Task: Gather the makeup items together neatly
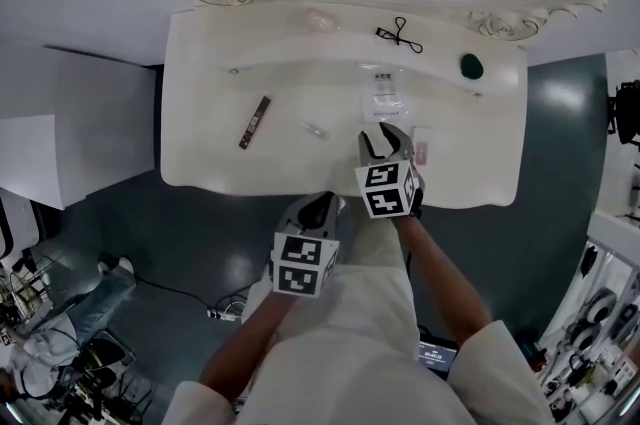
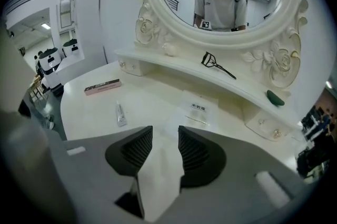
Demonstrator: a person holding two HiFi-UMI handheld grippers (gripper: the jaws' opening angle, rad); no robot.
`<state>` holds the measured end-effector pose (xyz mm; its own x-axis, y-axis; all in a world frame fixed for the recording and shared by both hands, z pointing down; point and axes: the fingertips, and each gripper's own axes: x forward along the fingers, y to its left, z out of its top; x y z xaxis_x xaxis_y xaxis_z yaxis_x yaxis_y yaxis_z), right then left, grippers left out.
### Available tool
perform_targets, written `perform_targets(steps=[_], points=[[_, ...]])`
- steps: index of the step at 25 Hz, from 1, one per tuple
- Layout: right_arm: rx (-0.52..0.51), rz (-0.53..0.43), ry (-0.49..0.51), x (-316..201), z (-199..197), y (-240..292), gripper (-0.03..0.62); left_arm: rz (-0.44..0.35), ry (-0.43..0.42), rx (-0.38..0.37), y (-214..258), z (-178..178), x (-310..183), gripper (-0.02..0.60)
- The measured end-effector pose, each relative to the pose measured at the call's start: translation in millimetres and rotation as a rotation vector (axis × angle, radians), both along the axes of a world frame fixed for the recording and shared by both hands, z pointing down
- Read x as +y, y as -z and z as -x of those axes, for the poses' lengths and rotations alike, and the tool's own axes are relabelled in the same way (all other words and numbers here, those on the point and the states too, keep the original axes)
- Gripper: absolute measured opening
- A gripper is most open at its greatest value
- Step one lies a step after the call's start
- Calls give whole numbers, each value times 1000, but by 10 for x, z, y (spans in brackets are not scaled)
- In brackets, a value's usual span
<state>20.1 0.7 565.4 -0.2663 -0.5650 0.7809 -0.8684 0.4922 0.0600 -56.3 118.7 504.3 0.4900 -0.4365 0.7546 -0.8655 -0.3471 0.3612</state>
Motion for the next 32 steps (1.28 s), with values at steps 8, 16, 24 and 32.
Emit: perform_targets(steps=[8, 16, 24, 32], points=[[88, -17, 43, -124, 10, -217, 149, 36, 18, -4, -99, 78, 9, 11], [171, -42, 108, -226, 63, -284, 146, 69, 22, -10, -195, 139, 60, 11], [258, -35, 153, -243, 43, -383, 127, 66, 44, -10, -196, 195, 19, 11], [309, -81, 151, -303, -22, -364, 24, 78, 44, -18, -267, 215, 80, 11]])
